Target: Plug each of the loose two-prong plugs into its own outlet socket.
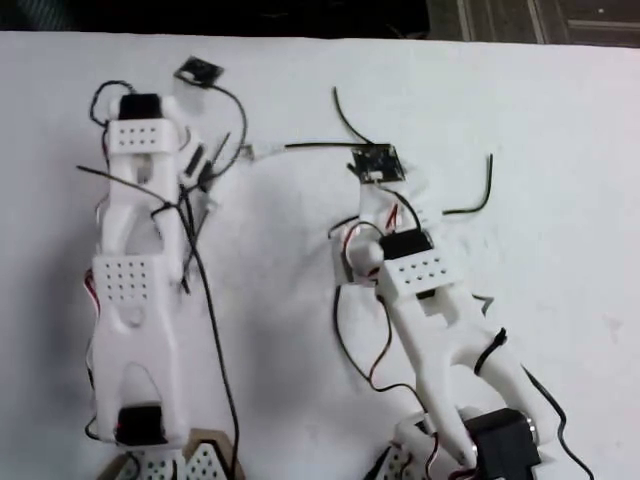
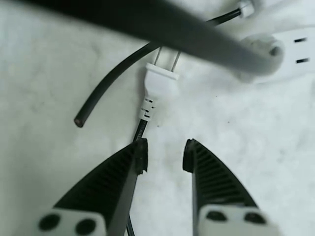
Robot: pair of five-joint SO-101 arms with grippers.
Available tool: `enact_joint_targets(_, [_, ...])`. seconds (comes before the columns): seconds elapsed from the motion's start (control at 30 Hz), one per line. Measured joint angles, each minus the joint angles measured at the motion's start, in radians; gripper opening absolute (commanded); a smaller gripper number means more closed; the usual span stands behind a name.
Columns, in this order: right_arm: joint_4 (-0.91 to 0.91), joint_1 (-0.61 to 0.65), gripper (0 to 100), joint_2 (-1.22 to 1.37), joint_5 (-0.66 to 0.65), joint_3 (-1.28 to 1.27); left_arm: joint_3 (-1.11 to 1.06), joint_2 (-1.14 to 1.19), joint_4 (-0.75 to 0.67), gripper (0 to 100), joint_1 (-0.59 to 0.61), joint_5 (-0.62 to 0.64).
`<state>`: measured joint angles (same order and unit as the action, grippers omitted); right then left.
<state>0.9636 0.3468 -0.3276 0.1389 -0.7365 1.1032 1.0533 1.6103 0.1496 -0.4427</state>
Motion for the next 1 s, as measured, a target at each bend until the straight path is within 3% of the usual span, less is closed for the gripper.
enact_joint_targets(0.33, [0.0, 0.0, 12.3, 0.0, 0.0, 0.0, 0.054, 0.0, 0.163, 20, -0.175, 0.0])
enact_joint_targets(0.63, [0.0, 0.0, 12.3, 0.0, 0.0, 0.0, 0.028, -0.002, 0.17, 18, -0.18, 0.002])
enact_joint_targets(0.9, [0.0, 0.0, 12.5, 0.0, 0.0, 0.0, -0.189, -0.12, 0.17, 16, -0.216, 0.002])
enact_joint_targets(1.0, [0.0, 0.0, 12.4, 0.0, 0.0, 0.0, -0.233, -0.173, 0.172, 20, -0.218, 0.002])
